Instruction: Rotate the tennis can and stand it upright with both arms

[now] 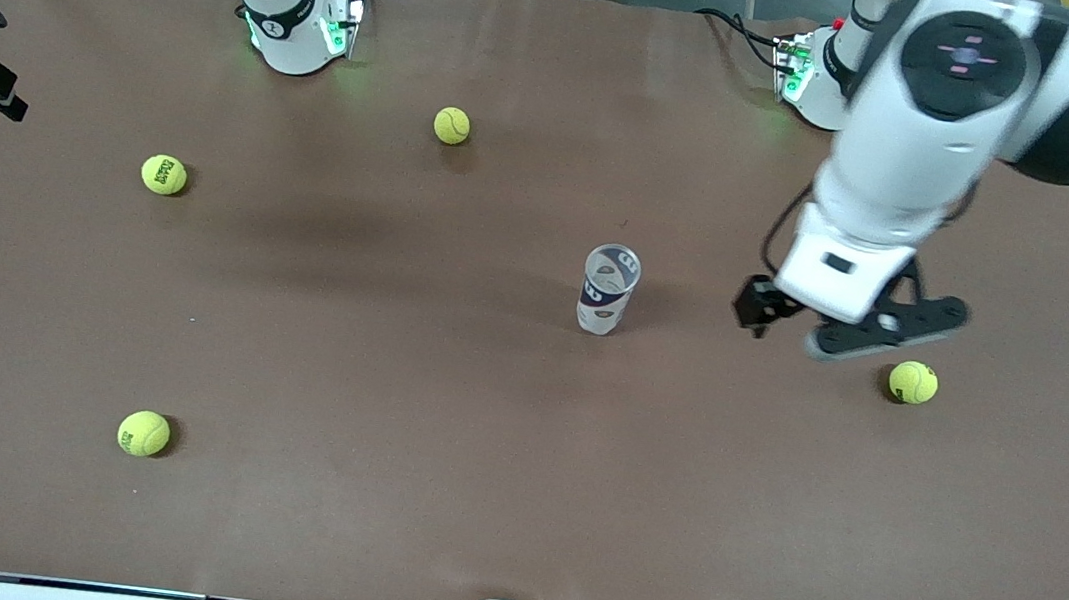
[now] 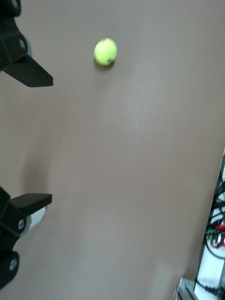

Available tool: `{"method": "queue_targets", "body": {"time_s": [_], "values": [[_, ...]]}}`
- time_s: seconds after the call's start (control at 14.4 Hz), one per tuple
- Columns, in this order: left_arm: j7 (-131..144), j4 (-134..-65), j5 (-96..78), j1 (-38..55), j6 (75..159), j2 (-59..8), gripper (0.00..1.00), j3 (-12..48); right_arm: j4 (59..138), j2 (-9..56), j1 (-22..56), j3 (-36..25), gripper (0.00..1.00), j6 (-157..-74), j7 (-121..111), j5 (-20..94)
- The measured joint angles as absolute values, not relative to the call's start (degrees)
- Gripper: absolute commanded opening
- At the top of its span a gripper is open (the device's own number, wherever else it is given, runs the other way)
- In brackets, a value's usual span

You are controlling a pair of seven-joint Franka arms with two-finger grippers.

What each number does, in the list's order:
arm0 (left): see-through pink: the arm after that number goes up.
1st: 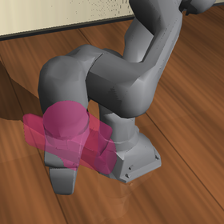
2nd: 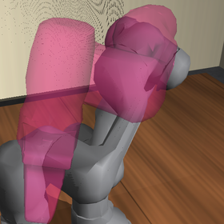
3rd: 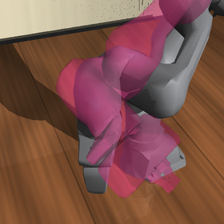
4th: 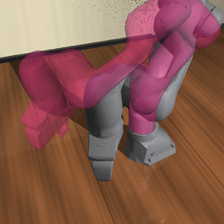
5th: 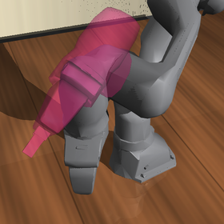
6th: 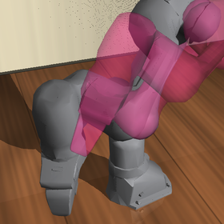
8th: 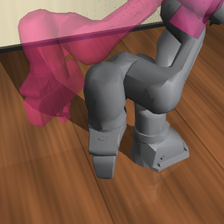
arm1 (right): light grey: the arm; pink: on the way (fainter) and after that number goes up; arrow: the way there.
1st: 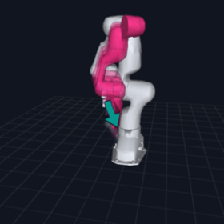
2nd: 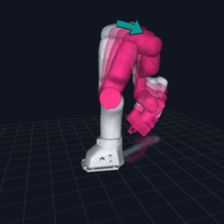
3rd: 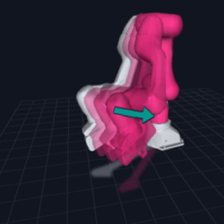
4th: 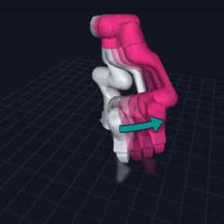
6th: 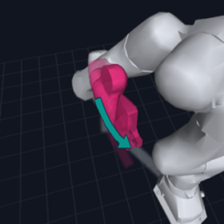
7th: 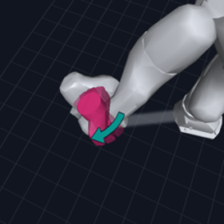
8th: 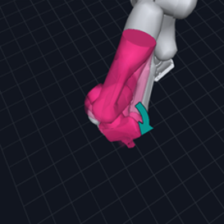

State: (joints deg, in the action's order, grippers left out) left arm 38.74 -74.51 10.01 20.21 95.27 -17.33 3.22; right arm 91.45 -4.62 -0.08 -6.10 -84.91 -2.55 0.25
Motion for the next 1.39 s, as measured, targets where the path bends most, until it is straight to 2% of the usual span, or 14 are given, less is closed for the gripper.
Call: {"method": "queue_targets", "body": {"time_s": [0.76, 1.39], "values": [[2.2, -78.2, 4.5, 0.9, 94.0, -11.1, 1.0, 3.3, 91.4, -4.6, -0.1, -6.1, 1.0, -85.0, -2.6, 0.4], [1.3, -78.6, 4.4, -0.3, 93.7, -7.8, 1.0, 3.7, 91.4, -4.6, -0.1, -6.1, 1.0, -85.0, -2.6, 0.4]]}}
